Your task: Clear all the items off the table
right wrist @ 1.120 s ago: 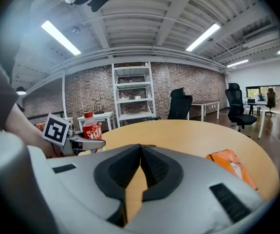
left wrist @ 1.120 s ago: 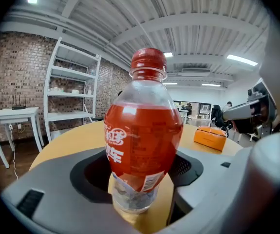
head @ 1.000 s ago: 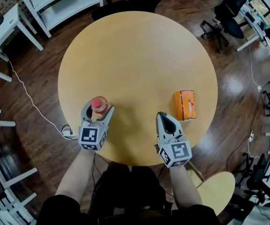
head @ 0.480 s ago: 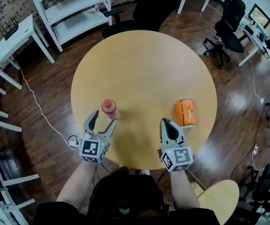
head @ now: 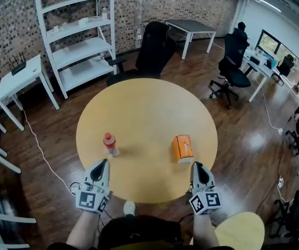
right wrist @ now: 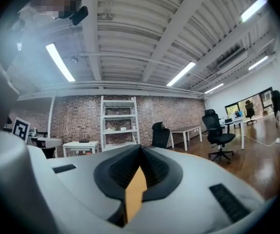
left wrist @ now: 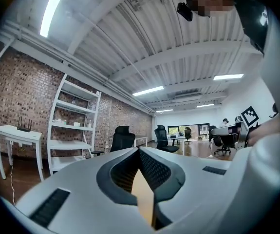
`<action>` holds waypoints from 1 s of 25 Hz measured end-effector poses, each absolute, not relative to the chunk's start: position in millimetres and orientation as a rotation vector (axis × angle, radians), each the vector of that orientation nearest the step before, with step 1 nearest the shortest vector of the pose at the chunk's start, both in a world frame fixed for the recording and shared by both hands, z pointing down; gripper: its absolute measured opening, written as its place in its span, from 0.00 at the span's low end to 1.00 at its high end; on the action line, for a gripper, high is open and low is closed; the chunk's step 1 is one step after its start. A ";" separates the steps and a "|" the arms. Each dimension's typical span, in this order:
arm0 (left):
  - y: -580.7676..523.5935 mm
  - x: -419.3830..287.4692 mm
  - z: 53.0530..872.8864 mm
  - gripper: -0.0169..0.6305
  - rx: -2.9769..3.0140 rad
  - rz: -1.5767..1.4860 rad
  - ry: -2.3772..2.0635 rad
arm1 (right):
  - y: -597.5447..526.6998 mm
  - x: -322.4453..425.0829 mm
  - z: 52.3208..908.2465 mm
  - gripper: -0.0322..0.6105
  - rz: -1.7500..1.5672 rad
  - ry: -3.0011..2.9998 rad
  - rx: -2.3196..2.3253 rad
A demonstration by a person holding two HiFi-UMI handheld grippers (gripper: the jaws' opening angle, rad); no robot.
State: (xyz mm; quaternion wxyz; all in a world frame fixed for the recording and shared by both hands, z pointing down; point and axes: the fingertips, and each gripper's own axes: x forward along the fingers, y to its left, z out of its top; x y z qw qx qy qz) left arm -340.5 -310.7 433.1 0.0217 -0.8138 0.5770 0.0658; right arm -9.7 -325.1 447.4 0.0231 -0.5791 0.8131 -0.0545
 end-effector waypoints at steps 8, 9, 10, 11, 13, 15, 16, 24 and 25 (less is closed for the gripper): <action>-275.4 -306.1 411.0 0.03 -2.481 0.280 1.741 | -286.1 48.4 450.0 0.05 -0.189 2.385 -1.880; -273.8 -304.2 410.0 0.03 -2.481 0.282 1.740 | -283.7 49.2 448.3 0.05 -0.186 2.381 -1.879; -272.3 -302.7 409.7 0.03 -2.484 0.284 1.739 | -281.5 49.3 446.4 0.05 -0.181 2.379 -1.876; -270.8 -301.0 409.9 0.03 -2.489 0.283 1.738 | -279.3 49.4 444.8 0.05 -0.175 2.379 -1.874; -267.7 -295.5 412.1 0.03 -2.507 0.279 1.733 | -275.0 52.2 444.6 0.05 -0.168 2.389 -1.875; -265.1 -290.8 413.9 0.03 -2.524 0.290 1.731 | -271.8 58.0 447.6 0.05 -0.174 2.400 -1.883; -264.5 -290.6 414.1 0.03 -2.526 0.295 1.734 | -270.9 60.2 449.3 0.05 -0.181 2.402 -1.887; -267.3 -296.0 419.5 0.03 -2.533 0.302 1.781 | -269.0 72.8 450.1 0.05 -0.199 2.405 -1.900; -268.7 -297.9 421.4 0.03 -2.533 0.301 1.788 | -269.4 72.4 449.8 0.05 -0.197 2.407 -1.900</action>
